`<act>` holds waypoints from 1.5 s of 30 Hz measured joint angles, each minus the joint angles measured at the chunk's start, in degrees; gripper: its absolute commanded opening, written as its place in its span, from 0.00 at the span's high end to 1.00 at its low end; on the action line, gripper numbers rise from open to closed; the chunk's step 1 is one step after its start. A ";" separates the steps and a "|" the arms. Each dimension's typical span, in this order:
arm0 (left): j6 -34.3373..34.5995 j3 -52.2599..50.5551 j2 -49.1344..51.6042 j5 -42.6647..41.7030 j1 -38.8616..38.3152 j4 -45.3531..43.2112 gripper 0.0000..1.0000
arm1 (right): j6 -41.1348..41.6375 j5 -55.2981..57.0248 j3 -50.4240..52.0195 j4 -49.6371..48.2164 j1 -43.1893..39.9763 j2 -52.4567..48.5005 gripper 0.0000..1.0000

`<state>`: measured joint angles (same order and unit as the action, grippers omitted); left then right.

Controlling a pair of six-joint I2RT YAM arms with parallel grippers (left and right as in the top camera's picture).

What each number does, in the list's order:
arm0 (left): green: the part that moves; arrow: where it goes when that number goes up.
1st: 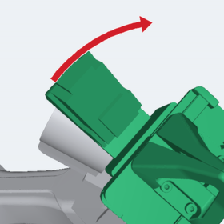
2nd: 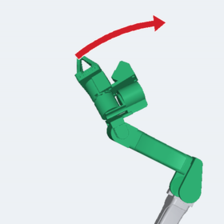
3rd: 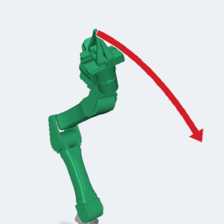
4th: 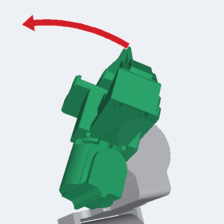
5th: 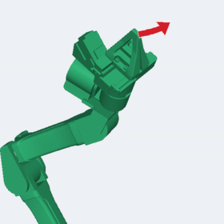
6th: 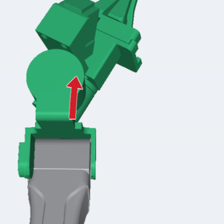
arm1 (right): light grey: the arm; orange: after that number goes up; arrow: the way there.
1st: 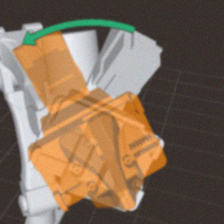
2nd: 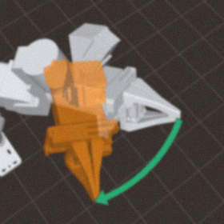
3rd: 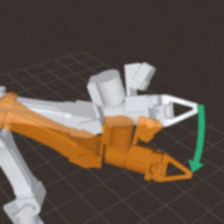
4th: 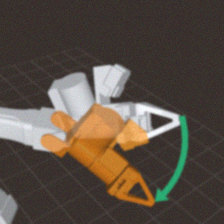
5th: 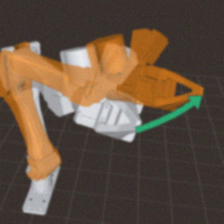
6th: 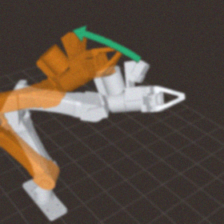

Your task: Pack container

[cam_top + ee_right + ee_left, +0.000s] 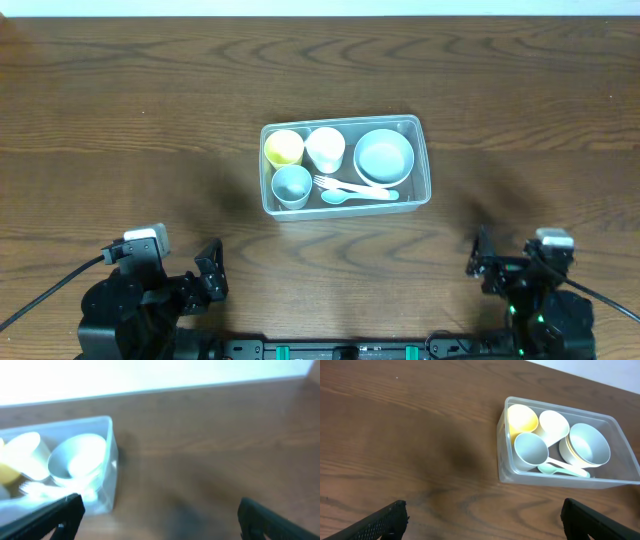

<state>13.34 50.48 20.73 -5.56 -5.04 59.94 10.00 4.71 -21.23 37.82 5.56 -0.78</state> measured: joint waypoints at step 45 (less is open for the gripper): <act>-0.07 -0.09 0.00 0.24 0.00 0.74 0.02 | -12.37 -2.56 20.83 -34.01 0.11 0.04 0.01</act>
<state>13.28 50.39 20.73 -5.32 -5.04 60.69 -2.37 2.15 -0.40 3.81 5.67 -0.73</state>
